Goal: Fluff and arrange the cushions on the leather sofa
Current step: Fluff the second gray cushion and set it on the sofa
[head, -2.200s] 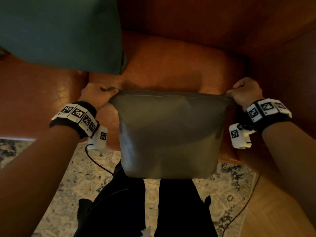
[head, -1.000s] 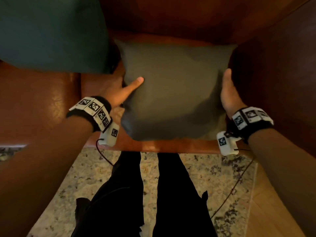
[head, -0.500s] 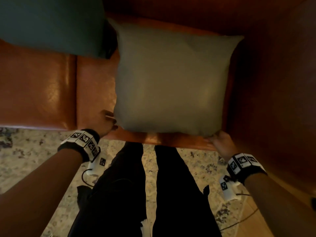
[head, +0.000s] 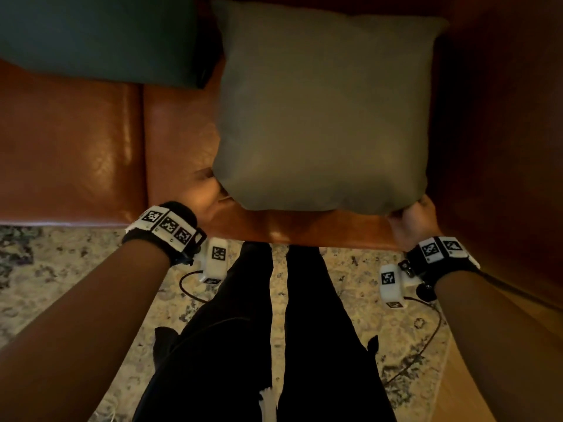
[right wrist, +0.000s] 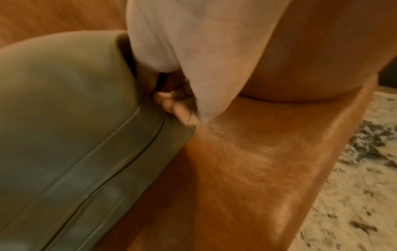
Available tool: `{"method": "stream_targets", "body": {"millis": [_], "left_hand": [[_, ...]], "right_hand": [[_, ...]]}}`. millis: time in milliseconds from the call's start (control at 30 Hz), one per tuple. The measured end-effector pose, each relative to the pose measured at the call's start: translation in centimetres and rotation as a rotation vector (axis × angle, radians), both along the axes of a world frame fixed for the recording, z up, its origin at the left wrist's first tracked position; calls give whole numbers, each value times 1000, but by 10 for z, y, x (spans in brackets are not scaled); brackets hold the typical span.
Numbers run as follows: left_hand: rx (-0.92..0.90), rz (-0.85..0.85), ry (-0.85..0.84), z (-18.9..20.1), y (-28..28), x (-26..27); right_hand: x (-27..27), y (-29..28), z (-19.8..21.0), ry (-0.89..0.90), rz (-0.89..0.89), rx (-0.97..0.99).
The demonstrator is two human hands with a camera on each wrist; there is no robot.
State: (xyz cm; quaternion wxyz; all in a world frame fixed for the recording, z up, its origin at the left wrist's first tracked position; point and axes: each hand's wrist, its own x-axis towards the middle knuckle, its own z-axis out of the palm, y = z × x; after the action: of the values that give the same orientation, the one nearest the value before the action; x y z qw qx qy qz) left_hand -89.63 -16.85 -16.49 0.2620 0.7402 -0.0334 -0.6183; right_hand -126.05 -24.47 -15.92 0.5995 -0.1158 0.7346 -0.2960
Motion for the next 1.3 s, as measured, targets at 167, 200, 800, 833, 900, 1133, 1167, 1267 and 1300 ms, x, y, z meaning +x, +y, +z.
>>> {"method": "stream_targets", "body": {"millis": [167, 200, 800, 833, 900, 1133, 1167, 1267, 1300], "left_hand": [[-5, -43, 159, 5, -3, 6], [-6, -30, 172, 5, -5, 7], [58, -5, 218, 0, -3, -13], [54, 5, 205, 0, -1, -14], [61, 25, 168, -4, 1, -15], [96, -169, -105, -3, 4, -7], [102, -259, -177, -4, 7, -2], [176, -616, -466, -9, 20, 14], [211, -721, -556, -8, 24, 17]], "right_hand": [[10, 2, 4, -23, 104, 63], [10, 2, 4, -15, 101, 64], [7, 10, -8, 10, 15, -27], [3, 10, -11, 40, 63, -33], [-1, 9, -14, 95, 103, -25], [-28, 8, -23, 336, 347, 26], [-35, 10, -21, 409, 480, 45], [-56, 11, -11, 537, 853, 86], [-62, 11, -7, 557, 984, 110]]}}
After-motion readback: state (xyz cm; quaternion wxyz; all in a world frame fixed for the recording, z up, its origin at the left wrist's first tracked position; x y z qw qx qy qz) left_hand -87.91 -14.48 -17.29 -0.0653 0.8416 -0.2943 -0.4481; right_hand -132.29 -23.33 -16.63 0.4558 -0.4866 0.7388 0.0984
